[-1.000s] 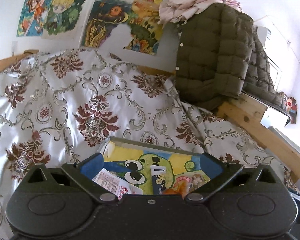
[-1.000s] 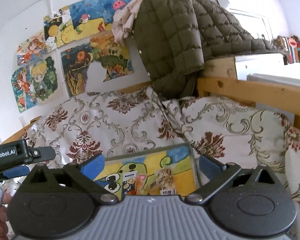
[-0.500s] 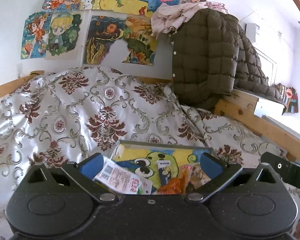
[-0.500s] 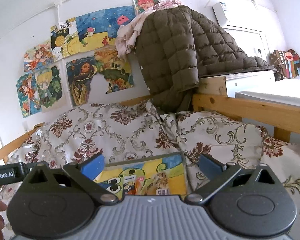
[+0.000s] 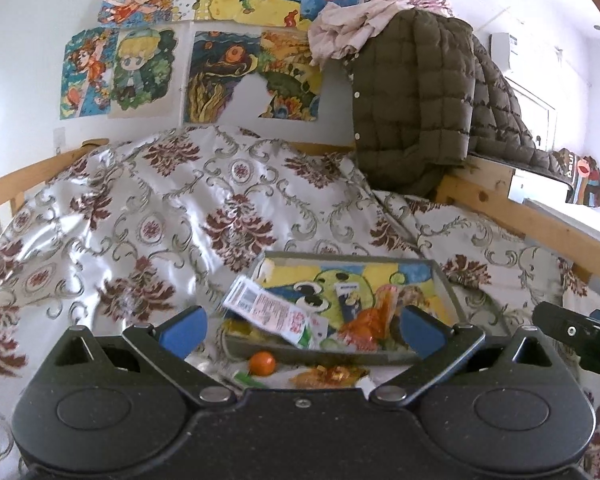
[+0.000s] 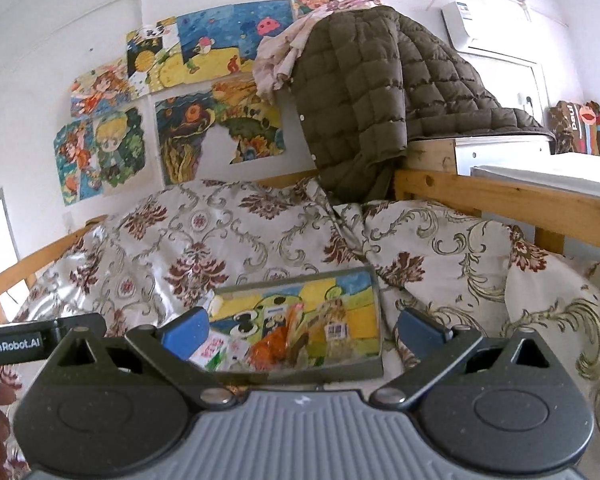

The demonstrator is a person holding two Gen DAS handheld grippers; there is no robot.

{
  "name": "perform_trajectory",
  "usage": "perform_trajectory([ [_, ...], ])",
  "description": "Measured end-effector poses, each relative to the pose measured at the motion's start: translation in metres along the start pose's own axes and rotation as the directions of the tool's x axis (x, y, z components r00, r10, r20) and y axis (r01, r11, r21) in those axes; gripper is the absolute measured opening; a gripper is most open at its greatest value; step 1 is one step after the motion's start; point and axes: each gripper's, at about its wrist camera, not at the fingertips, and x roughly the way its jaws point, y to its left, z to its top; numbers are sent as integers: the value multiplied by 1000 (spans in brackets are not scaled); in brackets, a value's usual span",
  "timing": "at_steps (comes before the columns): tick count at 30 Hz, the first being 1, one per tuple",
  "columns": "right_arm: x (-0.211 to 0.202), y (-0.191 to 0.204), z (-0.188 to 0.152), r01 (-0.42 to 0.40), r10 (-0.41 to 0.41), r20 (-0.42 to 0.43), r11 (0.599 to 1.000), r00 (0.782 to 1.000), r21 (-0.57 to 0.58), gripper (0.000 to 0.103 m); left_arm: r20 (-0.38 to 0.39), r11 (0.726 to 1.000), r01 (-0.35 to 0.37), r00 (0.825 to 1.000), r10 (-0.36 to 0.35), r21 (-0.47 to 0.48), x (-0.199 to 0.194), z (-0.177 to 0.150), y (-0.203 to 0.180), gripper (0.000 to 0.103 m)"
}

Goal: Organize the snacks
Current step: 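Withdraw both open tools up and away from the tray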

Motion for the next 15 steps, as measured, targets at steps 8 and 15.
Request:
perform_trajectory([
  [8,-34,10,-21,-2,2,-20,1000,1000,-8,103,-10,1000,-21,1000,21,0,-26,-26,17,102],
  [15,-52,22,-41,-1,0,-70,1000,998,-18,103,-56,999,-42,998,43,12,-40,-50,32,102],
])
